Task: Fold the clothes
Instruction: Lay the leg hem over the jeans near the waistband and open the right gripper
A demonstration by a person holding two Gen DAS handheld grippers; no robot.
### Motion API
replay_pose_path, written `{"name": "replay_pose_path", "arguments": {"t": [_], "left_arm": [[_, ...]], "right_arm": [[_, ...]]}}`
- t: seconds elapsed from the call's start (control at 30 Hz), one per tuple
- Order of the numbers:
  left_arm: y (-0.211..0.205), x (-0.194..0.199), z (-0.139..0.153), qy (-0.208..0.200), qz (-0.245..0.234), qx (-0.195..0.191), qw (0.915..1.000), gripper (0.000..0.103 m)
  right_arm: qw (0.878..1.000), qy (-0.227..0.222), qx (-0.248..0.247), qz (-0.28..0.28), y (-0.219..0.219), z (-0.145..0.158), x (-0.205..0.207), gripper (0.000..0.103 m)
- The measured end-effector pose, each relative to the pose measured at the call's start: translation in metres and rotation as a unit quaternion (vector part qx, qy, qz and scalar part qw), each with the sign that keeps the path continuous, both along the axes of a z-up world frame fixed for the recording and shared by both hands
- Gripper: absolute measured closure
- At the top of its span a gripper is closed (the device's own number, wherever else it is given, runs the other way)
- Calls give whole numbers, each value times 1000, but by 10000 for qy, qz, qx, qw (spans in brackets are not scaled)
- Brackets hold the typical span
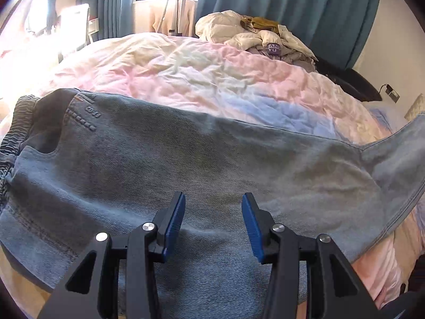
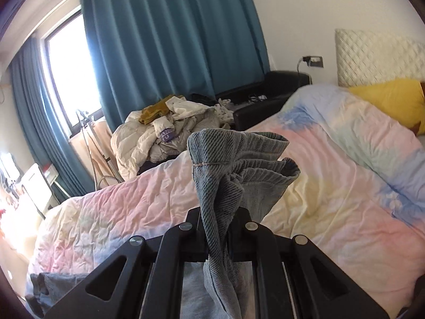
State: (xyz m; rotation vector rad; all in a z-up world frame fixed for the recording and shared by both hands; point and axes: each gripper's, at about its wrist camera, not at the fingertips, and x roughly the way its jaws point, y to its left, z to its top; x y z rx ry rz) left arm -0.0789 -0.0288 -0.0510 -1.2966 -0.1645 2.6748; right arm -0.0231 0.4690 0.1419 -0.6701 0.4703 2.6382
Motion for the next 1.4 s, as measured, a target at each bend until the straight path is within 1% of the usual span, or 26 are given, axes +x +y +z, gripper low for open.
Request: {"name": "replay_pose_path", "arguments": {"t": [0.1,0.2,0.33,0.4,0.53,0.63,0.7,0.77,0.83,0.9,0.97,1.0,1.1,1.2,1.3,1.4], "left_arm": [[-11,0,6,76,76,139,9998,58],[-22,1,11,138,162,276,9994,58],[-36,2,15,189,313,433,9984,58],[-41,2,15,180,356,514,9979,58],[-45,3,15,172,357,607,9974,58],[-46,3,15,183,365,630,9972,58],[-47,3,15,193,357,649,9971,58],[-48,3,14,178,339,716,9967,58],[-48,4,13,180,307,782,9963,58],[-47,4,13,204,270,814,9961,58],[-45,4,13,220,216,833,9960,58],[-43,5,14,229,182,858,9959,58],[-41,7,15,274,45,1000,9946,58],[-39,11,17,348,-49,1097,9933,58],[-36,12,19,428,-73,1066,9934,58],[-36,13,20,467,-117,1188,9918,58]], "right_arm": [[9992,33,284,281,-42,11,-9,95],[9966,36,619,538,-82,14,-20,95],[9883,-48,1177,966,-139,3,-29,95],[9823,-143,1425,1210,-170,-12,-32,95],[9708,-245,1697,1680,-227,-57,-30,95],[9559,-475,1970,2124,-269,-99,-26,95],[9413,-806,2143,2479,-294,-133,-24,95],[9226,-1224,2312,2835,-318,-169,-24,95],[9037,-1609,2496,3084,-333,-204,-22,95],[8935,-1868,2529,3206,-334,-226,-21,95],[8953,-1972,2315,3254,-328,-233,-25,95],[8984,-1935,2208,3265,-324,-232,-26,95],[9051,-1583,2175,3294,-318,-220,-18,95],[9128,-1185,2103,3293,-315,-199,-10,95],[9126,-1172,1887,3434,-318,-194,-6,95],[9095,-1309,1618,3597,-322,-206,-5,95]]}}
